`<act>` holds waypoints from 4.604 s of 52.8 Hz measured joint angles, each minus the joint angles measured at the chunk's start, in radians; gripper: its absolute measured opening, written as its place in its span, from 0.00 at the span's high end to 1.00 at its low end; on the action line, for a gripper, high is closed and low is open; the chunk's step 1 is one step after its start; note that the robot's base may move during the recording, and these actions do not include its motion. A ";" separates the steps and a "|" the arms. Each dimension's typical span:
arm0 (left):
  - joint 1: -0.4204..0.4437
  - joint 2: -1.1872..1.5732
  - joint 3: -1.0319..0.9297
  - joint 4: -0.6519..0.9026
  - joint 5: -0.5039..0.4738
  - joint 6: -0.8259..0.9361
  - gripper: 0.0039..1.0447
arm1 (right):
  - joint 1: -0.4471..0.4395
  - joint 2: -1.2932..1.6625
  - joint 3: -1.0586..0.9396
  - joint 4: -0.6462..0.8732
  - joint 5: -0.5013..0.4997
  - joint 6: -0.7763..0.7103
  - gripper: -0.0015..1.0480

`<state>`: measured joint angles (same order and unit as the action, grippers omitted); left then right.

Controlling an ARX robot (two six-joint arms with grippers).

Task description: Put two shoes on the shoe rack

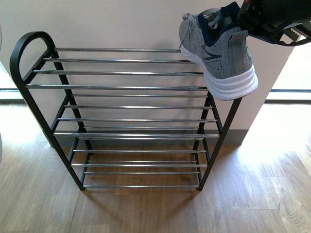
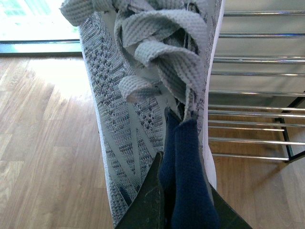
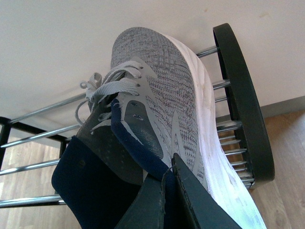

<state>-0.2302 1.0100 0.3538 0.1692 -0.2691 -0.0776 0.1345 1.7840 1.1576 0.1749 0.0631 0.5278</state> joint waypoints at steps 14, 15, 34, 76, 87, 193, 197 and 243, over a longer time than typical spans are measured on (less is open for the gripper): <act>0.000 0.000 0.000 0.000 0.000 0.000 0.98 | -0.005 0.107 0.084 -0.003 0.042 0.026 0.99; 0.000 0.000 0.000 0.000 0.000 0.000 0.98 | -0.007 0.115 0.087 -0.003 0.042 0.026 0.99; 0.000 0.000 0.000 0.000 0.000 0.000 0.98 | -0.030 0.179 0.137 0.038 0.024 0.026 0.99; 0.000 0.000 0.000 0.000 0.000 0.000 0.98 | -0.087 -0.114 -0.070 0.153 -0.215 -0.114 0.09; 0.000 0.000 0.000 0.000 0.000 0.000 0.98 | -0.170 -0.341 -0.256 0.197 -0.358 -0.177 0.09; 0.000 0.000 0.000 0.000 0.001 0.000 0.98 | -0.140 -1.271 -1.126 0.298 -0.068 -0.524 0.99; 0.000 0.000 0.000 0.000 0.000 0.000 0.98 | -0.140 -1.289 -1.138 0.313 -0.061 -0.524 0.99; 0.000 0.000 0.000 0.000 0.000 0.000 0.98 | -0.138 -1.598 -1.139 0.012 -0.063 -0.525 0.99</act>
<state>-0.2302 1.0100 0.3538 0.1692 -0.2687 -0.0776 -0.0036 0.1856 0.0189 0.1867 0.0002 0.0032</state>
